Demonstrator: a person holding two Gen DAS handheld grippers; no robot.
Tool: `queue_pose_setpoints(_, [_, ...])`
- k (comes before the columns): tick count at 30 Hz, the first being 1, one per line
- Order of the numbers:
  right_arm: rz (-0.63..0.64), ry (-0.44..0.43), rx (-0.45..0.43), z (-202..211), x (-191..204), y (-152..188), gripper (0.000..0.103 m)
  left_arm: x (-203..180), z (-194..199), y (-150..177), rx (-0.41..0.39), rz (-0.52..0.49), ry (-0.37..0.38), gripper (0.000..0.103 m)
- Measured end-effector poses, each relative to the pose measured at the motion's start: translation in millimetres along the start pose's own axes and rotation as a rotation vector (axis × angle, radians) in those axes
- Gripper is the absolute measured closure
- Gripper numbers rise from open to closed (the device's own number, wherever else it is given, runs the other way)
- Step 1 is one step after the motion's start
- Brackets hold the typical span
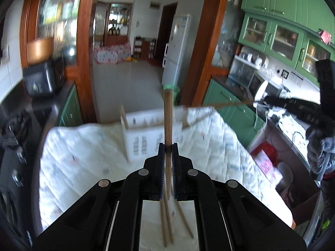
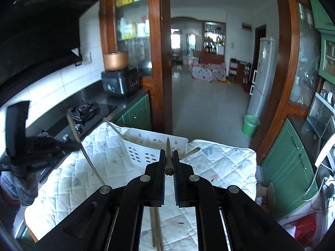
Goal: Organize utensils
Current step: 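Lift both held chopsticks and carry them over the white holder, then lower both chopsticks into the white holder with both grippers, then open both grippers to release the chopsticks in the holder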
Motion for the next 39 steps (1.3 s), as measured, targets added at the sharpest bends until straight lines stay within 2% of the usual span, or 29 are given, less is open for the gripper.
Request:
queue_pose_setpoints(7, [0.024, 0.007, 0.154, -45, -7, -27, 0.096, 4, -1, -70, -0.141, -0.036, -0.073, 0.098])
queue_pose_setpoints(12, [0.029, -0.004, 0.234, -71, -5, -37, 0.096, 9, -13, -98, -0.194, -0.032, -0.108, 0.098])
queue_pose_setpoints(15, [0.025, -0.015, 0.283, -87, -4, -39, 0.096, 18, -31, -106, -0.188, -0.009, -0.128, 0.098])
queue_pose_setpoints(19, [0.03, 0.0, 0.328, -108, -4, -40, 0.096, 31, -53, -102, -0.164, 0.021, -0.145, 0.098])
queue_pose_setpoints(27, [-0.004, -0.016, 0.356, -135, -3, -29, 0.096, 56, -87, -74, -0.087, 0.061, -0.156, 0.097])
queue_pose_setpoints(33, [-0.032, -0.024, 0.321, -136, -7, -23, 0.094, 63, -92, -58, -0.065, 0.087, -0.162, 0.095])
queue_pose_setpoints(36, [-0.051, -0.025, 0.278, -126, -10, -23, 0.086, 61, -85, -57, -0.073, 0.086, -0.159, 0.094])
queue_pose_setpoints(38, [-0.054, -0.022, 0.231, -113, -11, -23, 0.085, 56, -76, -58, -0.087, 0.071, -0.172, 0.087])
queue_pose_setpoints(39, [-0.049, -0.016, 0.209, -106, -11, -22, 0.083, 52, -70, -57, -0.101, 0.064, -0.174, 0.076])
Point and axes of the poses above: each gripper's, at about its wrist camera, not at the fingertips, and z roughly against the way its jaws point, x to its left, y to its underside, the point moved 2 cm from there along -z, roughly the way its jaws point, and after that the axes turned 6 degrees about y, right-handed, at the moved point
